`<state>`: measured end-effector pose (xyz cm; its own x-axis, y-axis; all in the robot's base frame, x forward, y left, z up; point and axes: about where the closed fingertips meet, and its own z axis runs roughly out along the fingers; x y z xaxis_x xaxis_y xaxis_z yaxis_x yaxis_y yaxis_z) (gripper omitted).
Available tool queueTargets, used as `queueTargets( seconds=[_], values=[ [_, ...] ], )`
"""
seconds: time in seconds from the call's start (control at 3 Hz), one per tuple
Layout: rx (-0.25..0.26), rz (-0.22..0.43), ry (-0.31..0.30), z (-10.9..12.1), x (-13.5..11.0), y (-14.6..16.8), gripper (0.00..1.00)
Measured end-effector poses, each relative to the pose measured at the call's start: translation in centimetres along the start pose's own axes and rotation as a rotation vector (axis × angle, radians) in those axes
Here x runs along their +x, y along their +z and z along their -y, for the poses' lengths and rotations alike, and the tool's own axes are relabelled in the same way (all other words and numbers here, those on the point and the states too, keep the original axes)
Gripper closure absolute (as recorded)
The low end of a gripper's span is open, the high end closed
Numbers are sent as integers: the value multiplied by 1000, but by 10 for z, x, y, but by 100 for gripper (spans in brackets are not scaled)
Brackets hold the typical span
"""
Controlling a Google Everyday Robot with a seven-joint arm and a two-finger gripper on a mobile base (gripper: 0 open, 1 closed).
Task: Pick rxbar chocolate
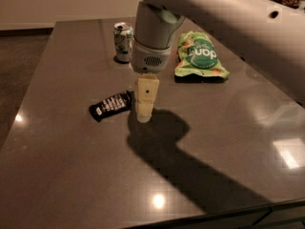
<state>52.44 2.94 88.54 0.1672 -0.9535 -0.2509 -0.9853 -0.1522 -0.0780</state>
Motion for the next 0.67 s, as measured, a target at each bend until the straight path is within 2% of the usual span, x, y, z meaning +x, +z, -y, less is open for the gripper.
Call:
queueTargets(
  seconds=[0.33, 0.67],
  values=[
    [-29, 12, -19, 2, -23, 19, 0],
    [-46, 8, -37, 4, -34, 30, 0]
  ],
)
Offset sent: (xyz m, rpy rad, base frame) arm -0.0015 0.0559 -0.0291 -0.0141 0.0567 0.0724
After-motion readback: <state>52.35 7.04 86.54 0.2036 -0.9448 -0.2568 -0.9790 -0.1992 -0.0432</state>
